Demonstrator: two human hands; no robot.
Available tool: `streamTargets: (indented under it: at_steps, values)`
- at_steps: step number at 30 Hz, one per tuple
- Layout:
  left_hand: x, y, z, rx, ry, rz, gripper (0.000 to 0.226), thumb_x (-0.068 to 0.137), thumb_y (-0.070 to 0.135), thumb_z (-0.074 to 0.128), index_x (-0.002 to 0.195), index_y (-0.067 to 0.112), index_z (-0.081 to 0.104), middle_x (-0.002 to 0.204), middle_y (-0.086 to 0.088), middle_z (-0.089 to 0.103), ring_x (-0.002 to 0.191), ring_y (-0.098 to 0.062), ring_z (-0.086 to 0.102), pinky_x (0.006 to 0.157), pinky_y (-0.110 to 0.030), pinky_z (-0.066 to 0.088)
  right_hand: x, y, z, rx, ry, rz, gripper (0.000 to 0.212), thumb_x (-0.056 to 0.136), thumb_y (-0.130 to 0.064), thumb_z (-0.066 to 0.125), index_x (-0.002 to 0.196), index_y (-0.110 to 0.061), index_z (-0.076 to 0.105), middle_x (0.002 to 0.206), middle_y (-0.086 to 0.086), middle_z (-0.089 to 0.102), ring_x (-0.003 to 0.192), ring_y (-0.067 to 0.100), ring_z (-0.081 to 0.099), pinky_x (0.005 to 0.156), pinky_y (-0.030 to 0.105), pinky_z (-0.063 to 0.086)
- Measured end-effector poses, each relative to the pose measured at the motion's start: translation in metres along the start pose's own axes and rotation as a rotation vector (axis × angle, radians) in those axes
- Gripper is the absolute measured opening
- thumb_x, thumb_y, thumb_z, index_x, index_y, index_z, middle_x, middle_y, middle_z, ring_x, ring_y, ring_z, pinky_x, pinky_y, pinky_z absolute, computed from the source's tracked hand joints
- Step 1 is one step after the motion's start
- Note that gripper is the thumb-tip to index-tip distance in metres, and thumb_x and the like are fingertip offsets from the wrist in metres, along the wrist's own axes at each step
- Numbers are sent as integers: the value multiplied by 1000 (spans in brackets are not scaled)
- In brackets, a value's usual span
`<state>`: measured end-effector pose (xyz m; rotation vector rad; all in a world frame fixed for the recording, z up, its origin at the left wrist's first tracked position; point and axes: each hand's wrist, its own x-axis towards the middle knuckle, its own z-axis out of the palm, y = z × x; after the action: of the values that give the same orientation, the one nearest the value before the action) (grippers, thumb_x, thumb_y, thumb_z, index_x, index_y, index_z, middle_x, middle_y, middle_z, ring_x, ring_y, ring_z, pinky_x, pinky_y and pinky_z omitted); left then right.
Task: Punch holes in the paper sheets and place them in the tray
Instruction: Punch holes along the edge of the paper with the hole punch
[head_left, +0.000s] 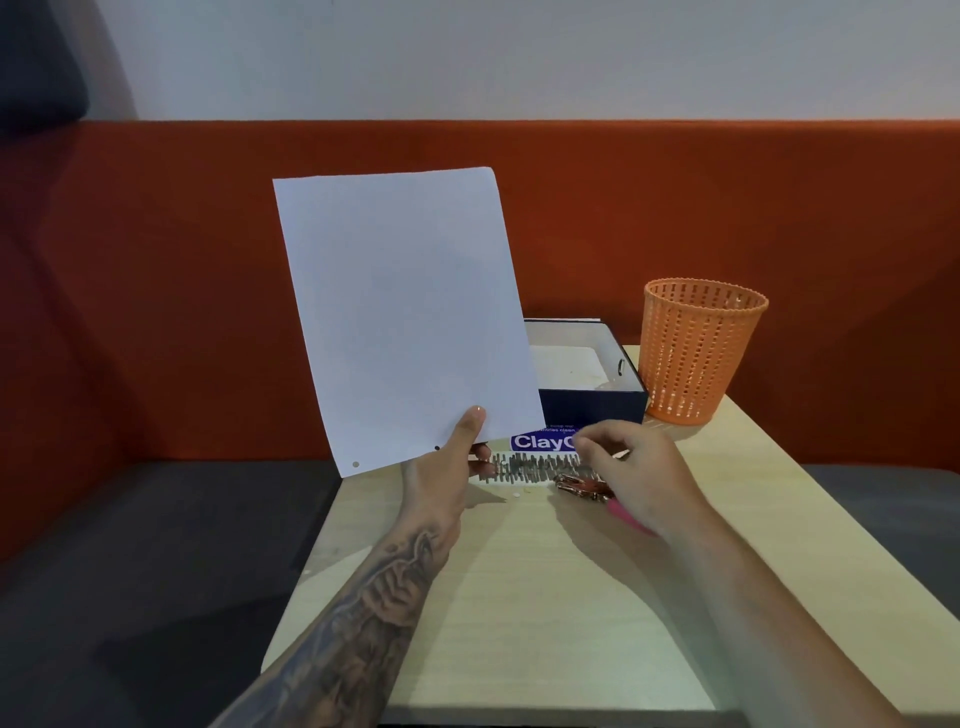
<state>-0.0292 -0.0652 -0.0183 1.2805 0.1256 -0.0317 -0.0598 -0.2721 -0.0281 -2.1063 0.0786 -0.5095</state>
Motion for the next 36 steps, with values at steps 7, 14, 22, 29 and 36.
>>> streamTargets:
  at_steps: [7, 14, 22, 29, 36]
  values:
    - [5, -1, -1, -58, 19, 29, 20, 88, 36, 77, 82, 17, 74, 58, 3, 63, 48, -11, 59, 66, -38, 45, -21, 12, -28, -706, -250, 40, 58, 83, -68, 64, 131, -35, 64, 125, -11, 60, 116, 18, 50, 95, 38, 46]
    - [10, -3, -1, -92, 57, 48, 18, 91, 33, 74, 89, 15, 72, 55, 5, 62, 45, -11, 58, 52, -26, 48, -24, 1, -15, -165, -242, 17, 9, 96, -45, 67, 99, -38, 71, 101, -9, 70, 93, 7, 64, 87, 28, 48]
    - [15, -4, 0, -182, 122, 140, 26, 91, 18, 74, 112, 4, 68, 69, -4, 61, 46, -9, 56, 52, -29, 58, -31, -26, 13, 298, -354, 223, 54, 97, -53, 55, 97, -2, 73, 78, 9, 76, 67, 19, 70, 61, 31, 55]
    - [13, -3, 1, -172, 112, 146, 16, 93, 20, 72, 102, 7, 70, 57, 2, 62, 43, -8, 55, 66, -40, 53, -31, -34, 23, 404, -350, 293, 57, 103, -48, 51, 102, 5, 70, 90, 25, 76, 71, 29, 73, 71, 47, 60]
    - [8, 0, 3, -191, 129, 164, 8, 93, 21, 73, 95, 16, 68, 51, 9, 64, 42, -5, 56, 70, -41, 51, -34, -40, 27, 411, -329, 302, 55, 104, -46, 51, 103, 5, 70, 85, 21, 77, 71, 28, 72, 77, 54, 60]
